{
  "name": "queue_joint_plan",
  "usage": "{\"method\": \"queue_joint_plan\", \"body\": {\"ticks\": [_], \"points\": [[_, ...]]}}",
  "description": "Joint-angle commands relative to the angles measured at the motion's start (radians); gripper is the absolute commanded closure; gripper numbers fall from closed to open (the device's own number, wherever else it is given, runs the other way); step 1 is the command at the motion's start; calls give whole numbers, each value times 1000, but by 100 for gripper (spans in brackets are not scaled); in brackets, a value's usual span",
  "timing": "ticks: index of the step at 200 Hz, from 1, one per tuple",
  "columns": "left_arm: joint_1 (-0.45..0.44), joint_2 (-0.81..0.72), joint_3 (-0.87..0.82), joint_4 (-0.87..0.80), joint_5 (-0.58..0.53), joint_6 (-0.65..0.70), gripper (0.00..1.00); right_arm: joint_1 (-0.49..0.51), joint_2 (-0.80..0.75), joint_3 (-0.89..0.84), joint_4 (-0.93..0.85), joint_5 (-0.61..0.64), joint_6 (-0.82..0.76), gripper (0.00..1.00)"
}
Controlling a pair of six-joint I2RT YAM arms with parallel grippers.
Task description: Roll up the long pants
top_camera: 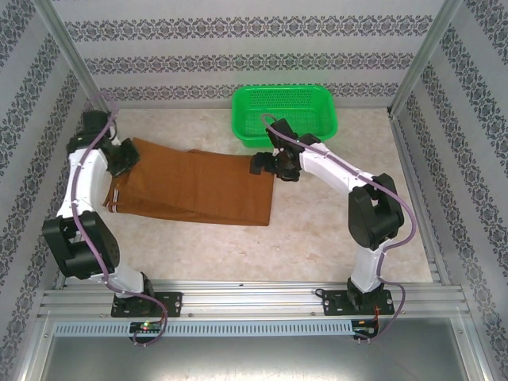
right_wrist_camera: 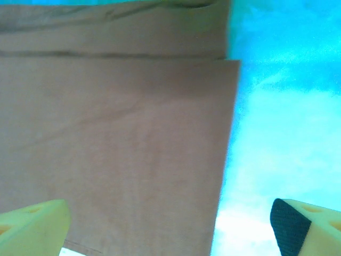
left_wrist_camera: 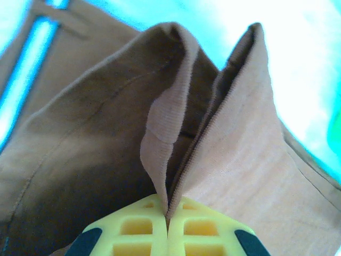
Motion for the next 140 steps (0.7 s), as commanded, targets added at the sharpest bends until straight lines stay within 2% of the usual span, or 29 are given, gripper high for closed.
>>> {"method": "queue_joint_plan", "body": {"ticks": [1,26,32,37,46,52,57,81,100,126,140], "points": [[86,-2,58,-88,-69,26,100,-4,-7,-11,16,-23,-11,2],[135,37,101,-85,-76,14,100,-4,47,21,5,-55,-21,2],[137,54,111,-90,-80,10,90,-3,61,29,0,-58,-24,2],[136,68,123,-97,-90,3,75,-3,70,33,-2,-60,-24,2],[136,87,127,-93,-107,-12,57,-3,84,37,-1,-66,-24,2],[135,96,125,-80,-101,-17,49,-1,91,38,2,-71,-23,2],[133,100,122,-63,-91,-19,47,-1,96,38,5,-75,-23,2],[106,74,71,26,-40,-38,44,1,133,58,-10,-92,-44,2],[52,62,19,80,-1,-40,46,1,151,64,-1,-100,-64,2],[-75,127,-24,90,-68,-29,53,-4,200,128,2,-110,-92,2],[-117,180,-40,104,-63,-38,55,-10,241,176,5,-123,-104,2]]}}
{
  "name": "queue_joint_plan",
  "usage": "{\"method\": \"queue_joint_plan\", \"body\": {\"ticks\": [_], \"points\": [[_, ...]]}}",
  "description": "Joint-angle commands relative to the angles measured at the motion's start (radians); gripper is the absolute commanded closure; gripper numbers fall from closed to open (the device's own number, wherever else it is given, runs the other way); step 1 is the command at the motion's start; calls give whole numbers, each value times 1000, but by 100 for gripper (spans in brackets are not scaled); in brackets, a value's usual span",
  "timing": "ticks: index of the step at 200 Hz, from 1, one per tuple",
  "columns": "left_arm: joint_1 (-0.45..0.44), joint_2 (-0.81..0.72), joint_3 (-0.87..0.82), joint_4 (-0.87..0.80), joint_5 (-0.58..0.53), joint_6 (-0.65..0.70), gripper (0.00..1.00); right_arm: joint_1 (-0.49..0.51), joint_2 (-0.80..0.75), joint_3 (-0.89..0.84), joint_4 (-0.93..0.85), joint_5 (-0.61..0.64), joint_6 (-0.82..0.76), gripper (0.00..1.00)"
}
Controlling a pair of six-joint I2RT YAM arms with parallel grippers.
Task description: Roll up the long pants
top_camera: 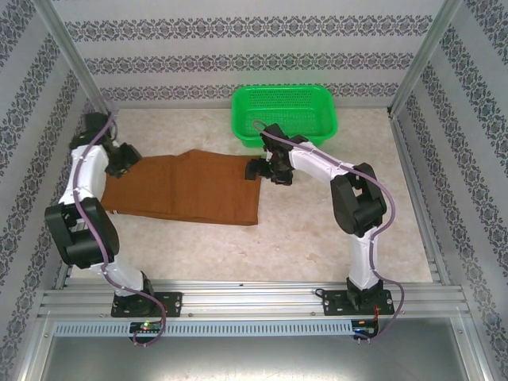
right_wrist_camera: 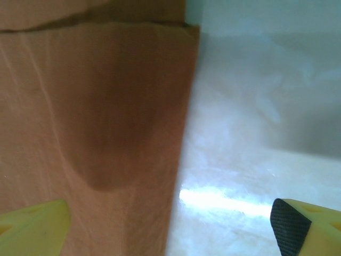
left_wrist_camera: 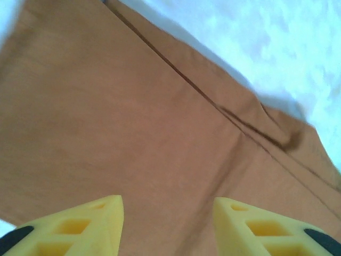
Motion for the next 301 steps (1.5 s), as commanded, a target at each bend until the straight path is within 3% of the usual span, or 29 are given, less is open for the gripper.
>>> {"method": "queue_joint_plan", "body": {"ticks": [1,44,58,64,71,76,95,153,182,208,211,217,226,234,243,249,258,263,264,265,267,281,301], "points": [[-83,81,-34,50,-18,-14,55,-3,63,94,3,-32,-46,2],[-144,217,-35,79,-26,-35,58,-10,227,285,-48,-44,-75,3],[-158,251,-15,77,-19,-29,60,-14,256,304,-63,-42,-77,13],[-167,264,-3,74,-21,-26,64,-17,260,295,-58,-51,-76,32],[-176,280,9,73,-25,-21,69,-21,256,276,-49,-61,-71,80],[-182,294,20,72,-30,-18,74,-22,246,253,-42,-61,-67,100],[-202,358,75,53,-27,-9,100,-27,165,112,-3,-35,-59,100],[-328,536,288,-11,-48,35,100,9,-244,-511,133,-28,-16,100],[-395,609,388,-23,-47,59,100,146,-425,-689,125,-27,16,100],[-450,662,477,-24,-59,86,100,311,-532,-733,118,-41,18,100],[-458,666,485,-24,-65,91,100,327,-542,-733,111,-29,16,92],[-469,668,504,-29,-83,103,100,355,-564,-726,94,0,8,64],[-483,654,515,-28,-121,117,100,387,-608,-714,59,81,-3,7],[-494,628,508,-18,-163,129,100,412,-658,-702,17,199,-1,2],[-504,576,478,4,-204,141,85,427,-721,-691,-17,317,-1,2],[-510,530,447,33,-237,146,62,433,-767,-689,-32,402,4,2],[-516,452,375,93,-255,161,42,435,-845,-702,-17,480,-5,2],[-517,404,336,120,-276,157,27,431,-885,-718,6,511,-6,2],[-518,394,329,126,-280,156,14,430,-894,-721,14,519,-6,2],[-519,384,323,132,-283,155,7,430,-903,-725,21,528,-5,2],[-519,366,300,144,-288,155,2,426,-918,-734,34,544,0,2],[-520,246,205,213,-257,166,0,385,-1003,-818,162,598,10,2],[-520,115,76,281,-138,167,0,235,-1030,-880,289,392,11,3]]}}
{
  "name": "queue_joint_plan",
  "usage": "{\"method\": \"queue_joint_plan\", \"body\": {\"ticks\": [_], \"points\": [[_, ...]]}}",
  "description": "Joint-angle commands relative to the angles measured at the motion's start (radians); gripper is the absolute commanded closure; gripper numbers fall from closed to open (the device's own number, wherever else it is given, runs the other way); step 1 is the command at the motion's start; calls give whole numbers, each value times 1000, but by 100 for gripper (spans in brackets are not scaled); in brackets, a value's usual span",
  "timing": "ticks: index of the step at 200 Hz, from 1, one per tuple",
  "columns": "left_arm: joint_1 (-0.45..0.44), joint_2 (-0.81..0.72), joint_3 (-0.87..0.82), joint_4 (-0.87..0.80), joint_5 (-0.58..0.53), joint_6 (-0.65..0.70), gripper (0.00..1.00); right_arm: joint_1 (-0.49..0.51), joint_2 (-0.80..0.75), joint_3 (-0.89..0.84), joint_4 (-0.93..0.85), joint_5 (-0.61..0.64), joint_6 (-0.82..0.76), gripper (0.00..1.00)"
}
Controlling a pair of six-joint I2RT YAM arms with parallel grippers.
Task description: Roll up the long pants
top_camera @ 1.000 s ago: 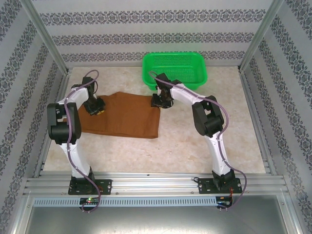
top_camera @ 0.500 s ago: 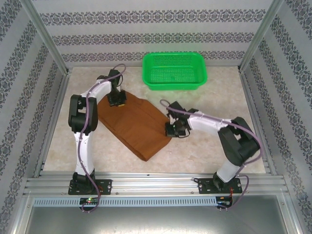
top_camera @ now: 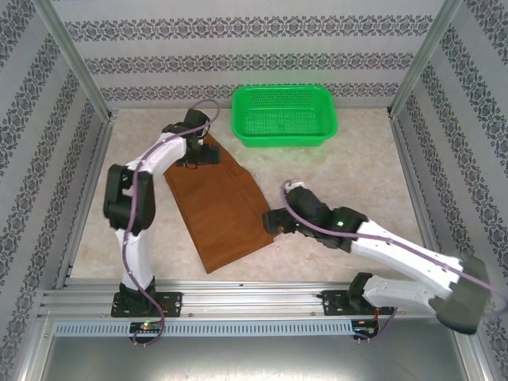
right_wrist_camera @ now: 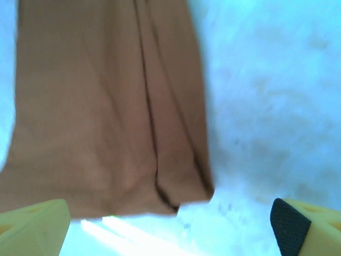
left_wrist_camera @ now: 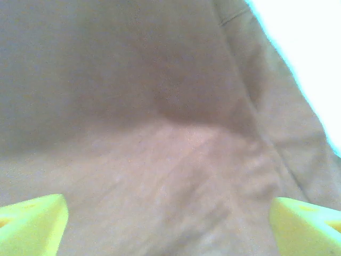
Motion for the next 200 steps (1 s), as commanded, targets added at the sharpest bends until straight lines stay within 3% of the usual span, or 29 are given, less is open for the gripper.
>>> {"method": "queue_joint_plan", "body": {"ticks": [1,5,12,26,30,35,37,48,62,86,134,147,153,155,173,200], "points": [[-9,-191,-112,150,75,39,0,-140,2,-78,120,-35,9,5],[-11,-208,-135,153,108,34,0,-174,21,-67,115,-76,7,15],[-12,-233,-169,147,164,16,8,-216,66,-40,86,-132,-2,33],[-16,-255,-219,101,286,-22,33,-246,165,11,35,-200,-69,34],[-18,-253,-228,80,315,-32,50,-244,192,21,31,-207,-82,33],[-19,-251,-241,56,334,-44,95,-241,217,31,24,-201,-86,31],[-22,-250,-246,44,336,-49,100,-240,227,35,20,-196,-85,30],[-39,-257,-296,27,331,-34,100,-238,288,49,29,-218,-90,21],[-72,-269,-354,28,253,-20,100,-234,342,59,47,-237,-69,21],[-78,-221,-389,9,216,-29,98,-231,392,52,81,-287,-46,18],[-87,-104,-376,-2,190,-33,87,-209,519,27,187,-407,-14,24],[-93,-86,-376,14,182,-34,89,-195,564,24,219,-439,4,35],[-94,-76,-373,18,182,-33,96,-187,586,25,234,-456,9,43],[-94,-72,-372,19,185,-33,100,-183,592,26,237,-461,11,48],[-95,-32,-346,18,195,-26,100,-138,626,37,239,-467,28,100],[-102,27,-290,42,184,-6,100,-46,606,50,191,-433,40,100]]}}
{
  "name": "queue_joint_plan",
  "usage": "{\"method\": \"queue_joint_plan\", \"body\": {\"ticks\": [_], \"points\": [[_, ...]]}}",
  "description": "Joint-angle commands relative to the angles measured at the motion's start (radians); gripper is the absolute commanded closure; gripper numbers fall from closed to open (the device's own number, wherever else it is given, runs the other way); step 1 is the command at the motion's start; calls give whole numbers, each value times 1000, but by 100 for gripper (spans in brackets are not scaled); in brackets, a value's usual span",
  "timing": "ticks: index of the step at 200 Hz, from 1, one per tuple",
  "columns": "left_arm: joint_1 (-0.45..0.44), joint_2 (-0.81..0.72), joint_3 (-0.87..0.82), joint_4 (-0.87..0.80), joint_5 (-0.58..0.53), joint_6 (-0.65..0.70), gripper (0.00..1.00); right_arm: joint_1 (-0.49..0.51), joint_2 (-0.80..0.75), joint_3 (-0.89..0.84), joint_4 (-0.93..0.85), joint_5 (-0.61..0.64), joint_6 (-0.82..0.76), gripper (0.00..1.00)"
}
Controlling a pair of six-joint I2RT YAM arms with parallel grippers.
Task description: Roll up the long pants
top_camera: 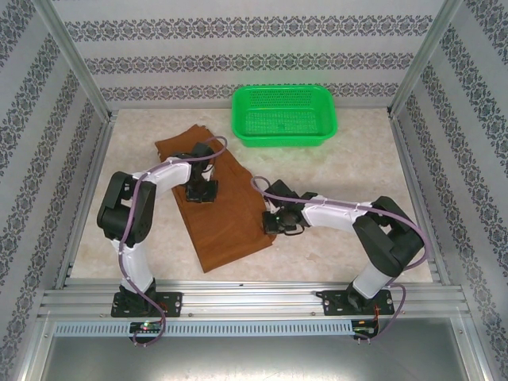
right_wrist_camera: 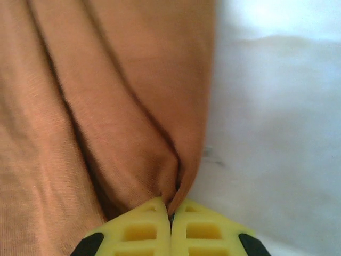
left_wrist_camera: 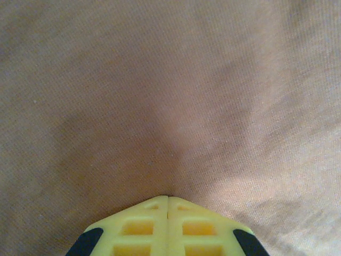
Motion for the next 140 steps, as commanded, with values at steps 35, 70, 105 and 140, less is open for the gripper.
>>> {"method": "queue_joint_plan", "body": {"ticks": [35,70,105,140], "points": [[-23,149,156,-3,-75,30,100,180,-67,14,-115,70,64,100],[-47,-68,1,122,-191,-6,0,181,-186,-2,-231,307,60,2],[-48,-242,-63,120,-58,19,0,126,-279,21,-296,370,-2,2],[-69,-406,-84,20,-13,54,100,64,-291,34,-343,379,-38,2]]}}
